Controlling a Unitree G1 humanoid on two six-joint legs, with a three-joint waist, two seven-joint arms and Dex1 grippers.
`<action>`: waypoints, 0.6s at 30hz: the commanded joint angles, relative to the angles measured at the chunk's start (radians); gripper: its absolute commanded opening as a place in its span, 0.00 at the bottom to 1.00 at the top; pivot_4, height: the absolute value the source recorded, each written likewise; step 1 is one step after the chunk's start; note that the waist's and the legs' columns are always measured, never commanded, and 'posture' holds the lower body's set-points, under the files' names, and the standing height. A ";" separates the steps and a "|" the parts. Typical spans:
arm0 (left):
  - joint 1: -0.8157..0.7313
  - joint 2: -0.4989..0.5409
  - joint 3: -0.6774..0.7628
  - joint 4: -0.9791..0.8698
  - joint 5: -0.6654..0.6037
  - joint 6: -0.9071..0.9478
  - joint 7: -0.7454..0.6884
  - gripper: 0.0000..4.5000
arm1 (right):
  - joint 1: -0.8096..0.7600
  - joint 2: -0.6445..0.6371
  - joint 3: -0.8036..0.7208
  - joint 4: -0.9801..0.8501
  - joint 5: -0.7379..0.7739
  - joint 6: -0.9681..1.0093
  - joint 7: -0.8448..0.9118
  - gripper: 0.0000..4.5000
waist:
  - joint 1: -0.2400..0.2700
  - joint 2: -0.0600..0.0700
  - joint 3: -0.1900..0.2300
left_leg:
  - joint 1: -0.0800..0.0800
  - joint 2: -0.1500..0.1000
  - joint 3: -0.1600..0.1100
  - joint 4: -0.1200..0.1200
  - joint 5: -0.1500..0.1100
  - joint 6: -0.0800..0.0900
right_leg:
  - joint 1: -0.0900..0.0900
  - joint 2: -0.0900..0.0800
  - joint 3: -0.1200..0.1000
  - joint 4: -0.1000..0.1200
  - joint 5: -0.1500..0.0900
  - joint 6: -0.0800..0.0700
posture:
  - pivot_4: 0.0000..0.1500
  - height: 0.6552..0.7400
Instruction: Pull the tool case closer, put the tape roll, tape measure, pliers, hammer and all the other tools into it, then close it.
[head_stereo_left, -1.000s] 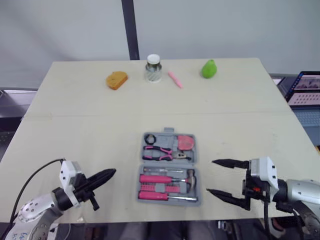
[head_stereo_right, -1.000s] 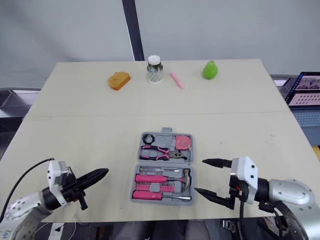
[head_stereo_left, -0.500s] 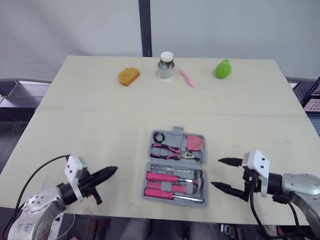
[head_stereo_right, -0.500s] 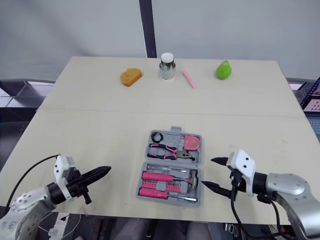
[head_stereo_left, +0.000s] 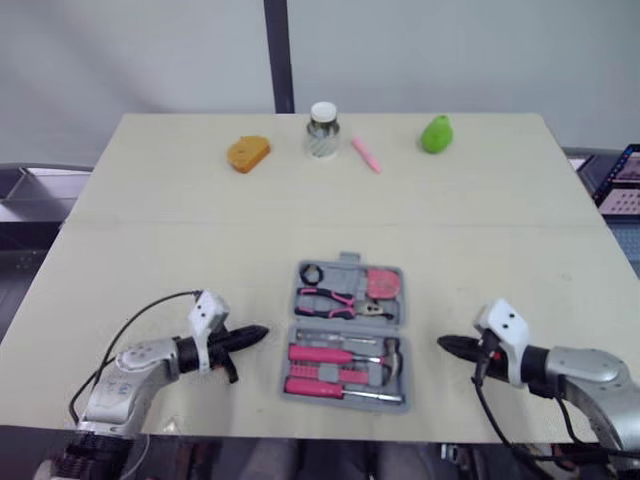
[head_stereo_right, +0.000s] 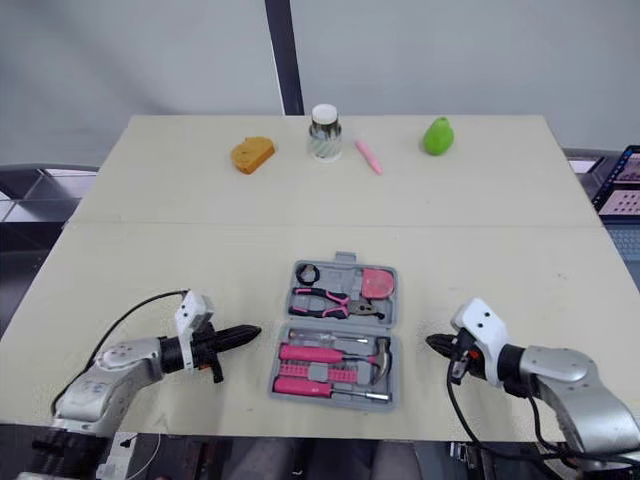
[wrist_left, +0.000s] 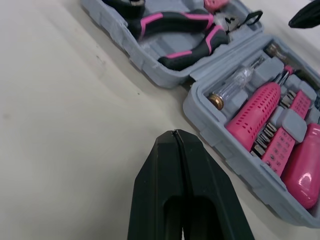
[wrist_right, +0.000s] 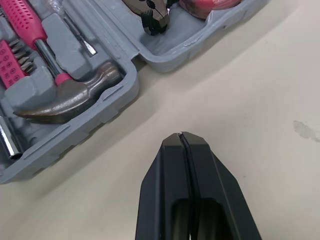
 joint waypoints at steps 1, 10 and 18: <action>-0.057 -0.018 -0.036 0.057 0.057 -0.047 -0.002 0.00 | -0.051 0.016 0.050 0.026 -0.039 0.048 -0.045 0.01 | -0.003 0.000 0.000 | 0.000 0.000 0.001 0.000 0.000 0.000 | -0.001 0.000 0.001 0.001 0.000 0.000 | 1.00 1.00; -0.182 -0.077 -0.102 0.194 0.152 -0.096 0.000 0.00 | -0.127 0.059 0.124 0.084 -0.083 0.062 -0.060 0.01 | -0.018 -0.002 -0.001 | 0.000 0.000 0.005 0.001 0.000 0.000 | -0.004 0.000 0.005 0.004 0.000 0.000 | 1.00 1.00; -0.192 -0.104 -0.123 0.196 0.181 -0.092 -0.008 0.00 | -0.182 0.110 0.166 0.077 -0.093 0.079 -0.058 0.01 | -0.016 -0.003 -0.002 | 0.002 0.001 0.008 0.001 0.000 0.000 | -0.005 0.001 0.009 0.005 0.000 0.000 | 1.00 1.00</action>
